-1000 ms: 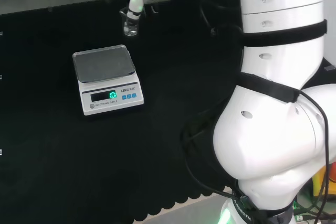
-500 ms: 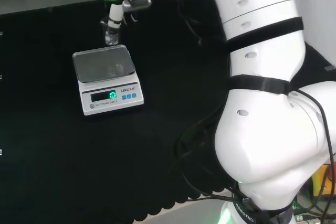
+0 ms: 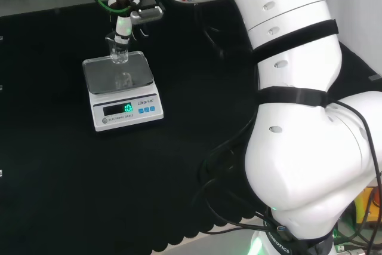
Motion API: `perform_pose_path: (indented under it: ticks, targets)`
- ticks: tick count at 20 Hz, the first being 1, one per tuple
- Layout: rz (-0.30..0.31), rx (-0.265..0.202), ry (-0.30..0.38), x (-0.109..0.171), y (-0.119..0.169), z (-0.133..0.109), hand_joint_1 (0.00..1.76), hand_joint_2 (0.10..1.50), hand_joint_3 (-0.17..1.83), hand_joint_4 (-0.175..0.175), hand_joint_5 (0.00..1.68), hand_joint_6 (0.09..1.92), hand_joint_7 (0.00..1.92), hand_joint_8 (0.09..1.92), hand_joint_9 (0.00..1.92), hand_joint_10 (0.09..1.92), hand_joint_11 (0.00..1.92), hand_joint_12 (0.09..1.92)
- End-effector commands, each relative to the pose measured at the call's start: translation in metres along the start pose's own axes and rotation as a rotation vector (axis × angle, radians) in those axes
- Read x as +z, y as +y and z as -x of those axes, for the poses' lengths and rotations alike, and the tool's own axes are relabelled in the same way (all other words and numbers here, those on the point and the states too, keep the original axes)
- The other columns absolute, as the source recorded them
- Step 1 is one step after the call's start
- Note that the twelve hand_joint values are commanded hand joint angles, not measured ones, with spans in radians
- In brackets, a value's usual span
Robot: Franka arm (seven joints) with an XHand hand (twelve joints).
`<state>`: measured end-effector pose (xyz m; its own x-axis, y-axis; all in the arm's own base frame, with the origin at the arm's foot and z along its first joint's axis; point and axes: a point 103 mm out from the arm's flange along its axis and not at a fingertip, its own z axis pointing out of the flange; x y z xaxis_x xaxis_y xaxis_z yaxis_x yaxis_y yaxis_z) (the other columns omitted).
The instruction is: Put the beaker on the electronic balance.
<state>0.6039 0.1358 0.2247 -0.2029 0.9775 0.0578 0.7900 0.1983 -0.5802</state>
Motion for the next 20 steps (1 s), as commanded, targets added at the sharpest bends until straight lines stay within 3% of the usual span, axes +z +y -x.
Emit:
perform_pose_path:
  ticks: [1,20]
  targets:
    - [0.01,-0.023,0.006,0.018,-0.023,-0.016,1.12,0.56,0.61,-0.175,0.91,0.85,1.0,0.91,1.49,0.12,1.63,0.48]
    - [0.008,-0.01,0.011,0.027,-0.013,-0.02,1.12,0.56,0.61,-0.175,0.91,0.85,0.99,0.91,1.49,0.12,1.63,0.48]
